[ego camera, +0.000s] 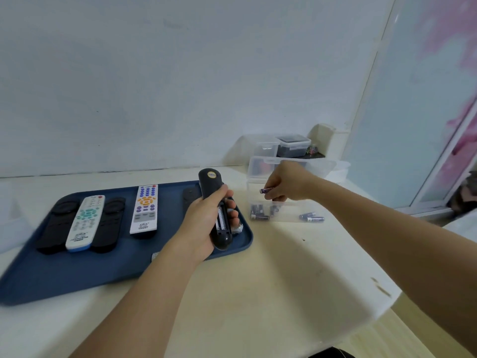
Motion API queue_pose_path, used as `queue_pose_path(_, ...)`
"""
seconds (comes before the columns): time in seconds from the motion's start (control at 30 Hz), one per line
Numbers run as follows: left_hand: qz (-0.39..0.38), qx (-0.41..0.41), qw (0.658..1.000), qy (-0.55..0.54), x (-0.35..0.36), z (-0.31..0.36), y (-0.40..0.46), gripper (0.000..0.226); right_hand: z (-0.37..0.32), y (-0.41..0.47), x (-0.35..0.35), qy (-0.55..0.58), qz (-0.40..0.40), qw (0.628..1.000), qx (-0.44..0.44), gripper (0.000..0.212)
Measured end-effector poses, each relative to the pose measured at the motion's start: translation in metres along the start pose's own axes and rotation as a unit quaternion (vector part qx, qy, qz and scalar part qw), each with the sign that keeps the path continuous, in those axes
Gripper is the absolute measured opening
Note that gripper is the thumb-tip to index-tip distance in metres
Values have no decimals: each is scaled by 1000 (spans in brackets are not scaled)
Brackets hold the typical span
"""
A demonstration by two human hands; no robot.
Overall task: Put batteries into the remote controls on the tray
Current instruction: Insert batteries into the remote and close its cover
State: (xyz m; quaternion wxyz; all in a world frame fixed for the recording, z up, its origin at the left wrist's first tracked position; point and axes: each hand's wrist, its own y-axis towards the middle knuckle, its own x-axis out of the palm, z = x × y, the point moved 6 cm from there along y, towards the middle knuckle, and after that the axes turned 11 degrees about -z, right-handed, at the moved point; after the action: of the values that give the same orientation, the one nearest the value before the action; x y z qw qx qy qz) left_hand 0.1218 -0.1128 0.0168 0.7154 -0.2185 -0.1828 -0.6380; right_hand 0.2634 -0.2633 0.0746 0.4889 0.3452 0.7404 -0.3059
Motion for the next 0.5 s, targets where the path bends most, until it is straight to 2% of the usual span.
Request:
queue_pose_path(0.1, 4, -6, 998, -56, -2, 2, -2, 21, -12, -26, 5, -17, 81, 988, -128, 11)
queue_pose_path(0.2, 11, -17, 995, -98, -1, 2, -5, 28, -27, -58, 17, -76, 221, 938, -254, 9)
queue_pose_path(0.3, 1, -13, 991, -136, -3, 6, -8, 39, -46, -80, 17, 68, 312, 907, -274, 13)
queue_pose_path(0.4, -6, -6, 989, -149, -8, 14, -11, 44, -73, -81, 10, 323, 280, 875, -229, 12)
queue_pose_path(0.5, -21, -1, 985, -171, -18, 35, -18, 41, -109, -64, 17, 499, 169, 820, -226, 9)
